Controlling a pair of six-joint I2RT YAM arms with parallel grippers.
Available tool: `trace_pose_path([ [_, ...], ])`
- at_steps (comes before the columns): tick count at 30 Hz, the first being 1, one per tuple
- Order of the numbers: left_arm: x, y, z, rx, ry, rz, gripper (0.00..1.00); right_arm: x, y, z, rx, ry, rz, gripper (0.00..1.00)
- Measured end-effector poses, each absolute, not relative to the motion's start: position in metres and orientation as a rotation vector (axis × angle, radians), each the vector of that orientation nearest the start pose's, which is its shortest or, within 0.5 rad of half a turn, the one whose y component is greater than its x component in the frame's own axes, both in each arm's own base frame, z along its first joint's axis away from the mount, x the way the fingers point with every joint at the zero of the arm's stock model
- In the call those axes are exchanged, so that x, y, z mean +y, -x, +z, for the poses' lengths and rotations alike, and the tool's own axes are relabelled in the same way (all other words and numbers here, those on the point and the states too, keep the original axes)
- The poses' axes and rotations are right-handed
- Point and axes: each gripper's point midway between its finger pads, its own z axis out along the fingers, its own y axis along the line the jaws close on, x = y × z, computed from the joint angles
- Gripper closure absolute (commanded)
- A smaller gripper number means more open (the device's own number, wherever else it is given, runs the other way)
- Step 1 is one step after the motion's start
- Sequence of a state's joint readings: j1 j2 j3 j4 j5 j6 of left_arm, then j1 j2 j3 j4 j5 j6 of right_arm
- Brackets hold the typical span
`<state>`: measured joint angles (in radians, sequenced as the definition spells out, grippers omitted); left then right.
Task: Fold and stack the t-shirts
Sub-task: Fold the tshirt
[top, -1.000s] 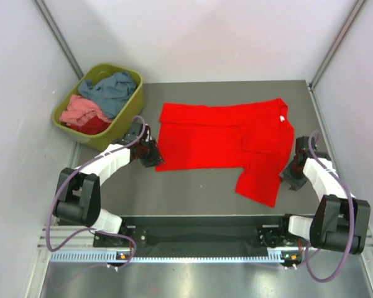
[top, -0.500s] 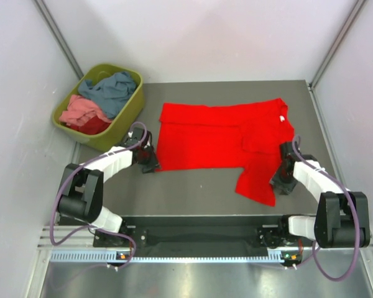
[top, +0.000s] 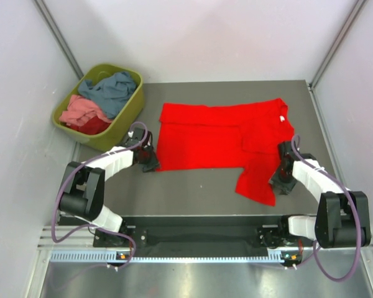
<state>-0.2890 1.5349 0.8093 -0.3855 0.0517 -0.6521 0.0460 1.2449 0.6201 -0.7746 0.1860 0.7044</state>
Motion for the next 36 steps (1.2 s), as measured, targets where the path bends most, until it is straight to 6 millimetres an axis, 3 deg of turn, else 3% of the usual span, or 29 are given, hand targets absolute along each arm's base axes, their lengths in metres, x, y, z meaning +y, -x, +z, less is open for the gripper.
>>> trace_pose_path([
  [3,-0.123,-0.293,0.022,2.688,0.479,-0.357,0.71,0.004,-0.183,0.02,2.747,-0.962,-0.155,0.59],
  [4,-0.124,-0.294,0.022,2.686,0.48,-0.363,0.79,0.006,-0.183,0.02,2.747,-0.956,-0.151,0.59],
  [7,-0.126,-0.295,0.021,2.683,0.485,-0.376,0.9,0.013,-0.181,0.021,2.765,-0.926,-0.13,0.59],
  [8,-0.126,-0.295,0.021,2.683,0.485,-0.378,0.99,0.016,-0.18,0.021,2.771,-0.913,-0.121,0.59],
  [22,-0.127,-0.296,0.024,2.688,0.482,-0.377,1.0,0.021,-0.172,0.016,2.799,-0.885,-0.128,0.63],
  [30,-0.127,-0.296,0.026,2.69,0.477,-0.375,1.0,0.017,-0.187,0.044,2.712,-0.884,-0.124,0.6],
  [36,-0.127,-0.296,0.026,2.692,0.476,-0.375,1.0,0.018,-0.19,0.047,2.699,-0.882,-0.108,0.6],
])
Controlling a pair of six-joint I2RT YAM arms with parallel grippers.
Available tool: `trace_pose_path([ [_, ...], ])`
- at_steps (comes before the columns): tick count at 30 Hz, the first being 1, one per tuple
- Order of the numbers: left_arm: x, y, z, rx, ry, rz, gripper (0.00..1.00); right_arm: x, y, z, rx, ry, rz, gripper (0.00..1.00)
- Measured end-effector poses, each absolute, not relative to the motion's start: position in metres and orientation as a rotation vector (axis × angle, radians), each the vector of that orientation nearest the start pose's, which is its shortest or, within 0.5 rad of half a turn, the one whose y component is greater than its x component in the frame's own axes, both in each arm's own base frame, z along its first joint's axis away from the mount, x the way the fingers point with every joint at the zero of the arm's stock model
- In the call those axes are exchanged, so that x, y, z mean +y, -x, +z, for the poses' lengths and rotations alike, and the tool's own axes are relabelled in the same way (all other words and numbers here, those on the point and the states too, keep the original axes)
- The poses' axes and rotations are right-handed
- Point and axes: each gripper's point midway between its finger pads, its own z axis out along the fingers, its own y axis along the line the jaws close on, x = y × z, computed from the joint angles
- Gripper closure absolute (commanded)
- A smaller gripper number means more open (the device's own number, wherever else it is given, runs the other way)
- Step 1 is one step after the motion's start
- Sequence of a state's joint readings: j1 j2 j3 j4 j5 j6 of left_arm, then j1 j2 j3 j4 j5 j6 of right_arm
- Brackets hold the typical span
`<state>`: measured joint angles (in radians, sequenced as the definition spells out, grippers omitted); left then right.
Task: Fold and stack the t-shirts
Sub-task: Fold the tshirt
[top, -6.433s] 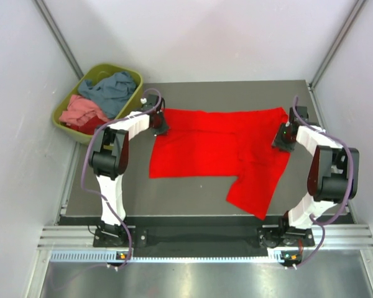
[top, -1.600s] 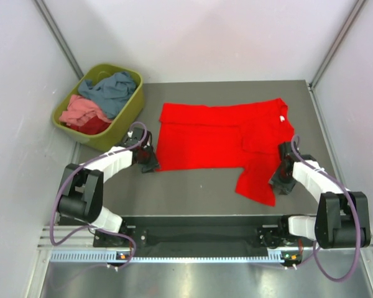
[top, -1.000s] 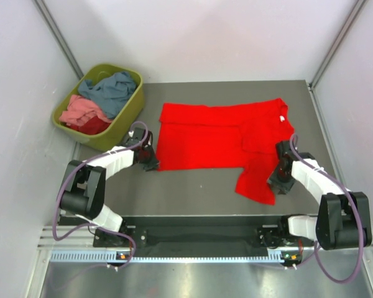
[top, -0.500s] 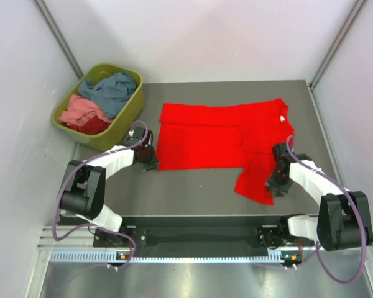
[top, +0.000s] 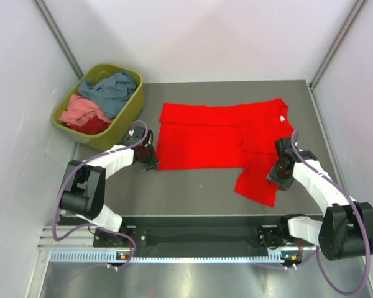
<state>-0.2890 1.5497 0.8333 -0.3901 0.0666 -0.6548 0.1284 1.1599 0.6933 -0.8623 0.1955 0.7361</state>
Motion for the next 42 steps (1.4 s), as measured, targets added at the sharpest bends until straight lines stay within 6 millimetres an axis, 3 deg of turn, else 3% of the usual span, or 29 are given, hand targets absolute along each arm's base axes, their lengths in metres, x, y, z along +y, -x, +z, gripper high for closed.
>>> trace_pose_path([
  [5,-0.126,-0.296,0.026,2.694,0.476,-0.374,1.0,0.018,-0.188,0.044,2.703,-0.883,-0.105,0.6],
  [11,-0.127,-0.295,0.026,2.696,0.476,-0.378,1.0,0.021,-0.167,0.013,2.789,-0.907,-0.127,0.62],
  [13,-0.127,-0.295,0.026,2.695,0.475,-0.379,1.0,0.023,-0.169,0.011,2.796,-0.913,-0.117,0.75],
  [15,-0.127,-0.295,0.026,2.696,0.476,-0.377,1.0,0.025,-0.17,0.011,2.793,-0.912,-0.099,1.0],
  [24,-0.125,-0.307,0.046,2.667,0.479,-0.353,1.0,0.021,-0.18,0.022,2.729,-0.884,-0.097,1.0],
  [31,-0.132,-0.348,0.082,2.576,0.462,-0.36,1.0,0.023,-0.224,0.061,2.627,-0.785,-0.038,1.0],
  [37,-0.135,-0.383,0.079,2.591,0.464,-0.297,1.0,0.025,-0.27,0.084,2.6,-0.676,-0.038,1.0],
  [42,-0.14,-0.416,0.075,2.592,0.463,-0.259,1.0,0.026,-0.314,0.092,2.589,-0.607,-0.034,1.0],
])
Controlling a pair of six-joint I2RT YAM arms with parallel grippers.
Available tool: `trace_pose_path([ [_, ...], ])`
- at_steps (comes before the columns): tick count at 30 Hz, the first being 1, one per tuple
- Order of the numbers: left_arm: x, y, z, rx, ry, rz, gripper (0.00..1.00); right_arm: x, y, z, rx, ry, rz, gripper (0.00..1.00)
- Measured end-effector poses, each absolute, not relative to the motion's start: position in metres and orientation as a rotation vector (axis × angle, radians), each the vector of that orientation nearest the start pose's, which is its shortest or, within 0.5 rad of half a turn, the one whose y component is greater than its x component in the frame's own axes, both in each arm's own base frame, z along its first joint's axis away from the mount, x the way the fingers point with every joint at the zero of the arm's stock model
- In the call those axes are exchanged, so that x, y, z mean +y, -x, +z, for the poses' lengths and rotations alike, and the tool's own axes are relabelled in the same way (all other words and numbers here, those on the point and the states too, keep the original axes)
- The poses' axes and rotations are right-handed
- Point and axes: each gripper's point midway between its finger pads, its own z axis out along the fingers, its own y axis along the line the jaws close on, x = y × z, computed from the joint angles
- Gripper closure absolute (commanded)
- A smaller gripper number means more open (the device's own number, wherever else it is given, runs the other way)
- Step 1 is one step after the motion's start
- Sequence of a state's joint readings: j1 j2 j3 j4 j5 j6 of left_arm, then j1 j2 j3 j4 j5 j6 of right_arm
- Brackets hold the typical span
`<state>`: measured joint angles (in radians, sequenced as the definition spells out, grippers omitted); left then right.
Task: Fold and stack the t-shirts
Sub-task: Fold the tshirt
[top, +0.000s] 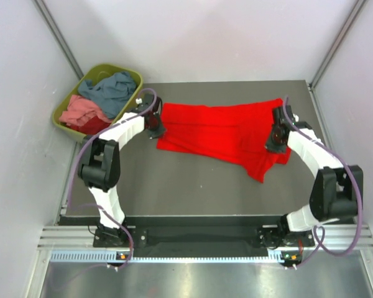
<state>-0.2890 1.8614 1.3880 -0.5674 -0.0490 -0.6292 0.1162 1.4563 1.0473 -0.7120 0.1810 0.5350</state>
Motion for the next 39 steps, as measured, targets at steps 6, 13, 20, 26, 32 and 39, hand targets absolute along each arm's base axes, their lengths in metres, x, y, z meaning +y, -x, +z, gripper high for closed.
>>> trace_pose_path([
  [6,-0.143,-0.443,0.07,2.593,0.474,-0.213,1.0,0.014,-0.349,0.09,2.596,-0.584,-0.021,1.0],
  [13,-0.138,-0.467,0.072,2.576,0.492,-0.136,1.0,-0.002,-0.387,0.1,2.566,-0.602,-0.025,1.0],
  [20,-0.135,-0.479,0.073,2.551,0.501,-0.097,1.0,-0.017,-0.404,0.104,2.553,-0.651,-0.03,1.0],
  [26,-0.135,-0.487,0.06,2.566,0.498,-0.075,1.0,-0.015,-0.435,0.117,2.534,-0.611,-0.03,1.0],
  [32,-0.135,-0.494,0.054,2.57,0.494,-0.06,1.0,-0.021,-0.45,0.121,2.535,-0.594,-0.092,1.0],
  [39,-0.133,-0.497,0.053,2.565,0.487,-0.038,1.0,-0.029,-0.462,0.127,2.528,-0.582,-0.161,1.0],
])
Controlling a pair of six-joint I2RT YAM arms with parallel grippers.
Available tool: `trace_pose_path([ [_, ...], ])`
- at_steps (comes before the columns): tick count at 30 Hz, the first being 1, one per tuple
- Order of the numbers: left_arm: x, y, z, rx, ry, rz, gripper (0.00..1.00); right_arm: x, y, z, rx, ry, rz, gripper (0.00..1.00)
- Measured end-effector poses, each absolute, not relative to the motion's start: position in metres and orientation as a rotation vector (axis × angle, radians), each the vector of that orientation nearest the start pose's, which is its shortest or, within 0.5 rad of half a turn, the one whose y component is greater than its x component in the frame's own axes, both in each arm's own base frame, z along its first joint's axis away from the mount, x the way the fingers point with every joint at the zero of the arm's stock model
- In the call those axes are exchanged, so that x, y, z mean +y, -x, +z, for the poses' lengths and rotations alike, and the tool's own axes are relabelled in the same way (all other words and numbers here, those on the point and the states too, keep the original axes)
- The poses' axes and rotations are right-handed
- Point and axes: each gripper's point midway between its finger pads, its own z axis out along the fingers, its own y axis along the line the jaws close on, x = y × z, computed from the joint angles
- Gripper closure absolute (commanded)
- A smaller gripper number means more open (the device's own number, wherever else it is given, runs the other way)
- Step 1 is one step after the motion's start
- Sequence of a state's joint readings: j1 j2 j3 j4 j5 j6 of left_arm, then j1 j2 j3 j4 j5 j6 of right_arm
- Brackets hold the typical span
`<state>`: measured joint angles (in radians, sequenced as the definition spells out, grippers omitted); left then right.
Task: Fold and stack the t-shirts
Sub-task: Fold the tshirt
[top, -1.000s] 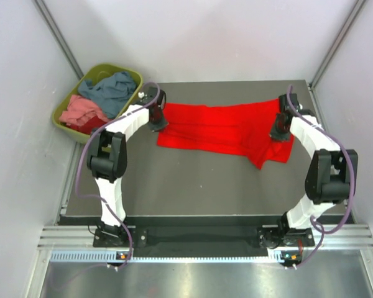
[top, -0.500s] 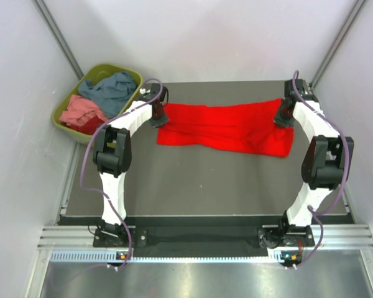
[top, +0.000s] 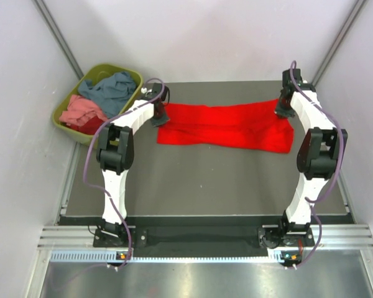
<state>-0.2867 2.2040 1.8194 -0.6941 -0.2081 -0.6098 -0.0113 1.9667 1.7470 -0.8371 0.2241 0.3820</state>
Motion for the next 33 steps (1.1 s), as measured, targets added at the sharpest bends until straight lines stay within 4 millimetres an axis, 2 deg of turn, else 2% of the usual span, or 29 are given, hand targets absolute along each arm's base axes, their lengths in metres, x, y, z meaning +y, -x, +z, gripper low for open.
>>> trace_pose_path([
  [9,-0.128,-0.501,0.055,2.556,0.478,0.001,1.0,-0.02,-0.478,0.134,2.505,-0.538,-0.174,1.0],
  [17,-0.126,-0.502,0.042,2.574,0.478,0.038,1.0,-0.026,-0.492,0.131,2.486,-0.541,-0.215,1.0],
  [22,-0.125,-0.506,0.047,2.564,0.473,0.042,1.0,-0.028,-0.495,0.127,2.486,-0.547,-0.236,1.0],
  [29,-0.126,-0.509,0.048,2.559,0.467,0.041,1.0,-0.03,-0.51,0.14,2.437,-0.531,-0.23,1.0],
  [33,-0.125,-0.51,0.045,2.564,0.465,0.051,1.0,-0.033,-0.518,0.139,2.421,-0.529,-0.246,1.0],
])
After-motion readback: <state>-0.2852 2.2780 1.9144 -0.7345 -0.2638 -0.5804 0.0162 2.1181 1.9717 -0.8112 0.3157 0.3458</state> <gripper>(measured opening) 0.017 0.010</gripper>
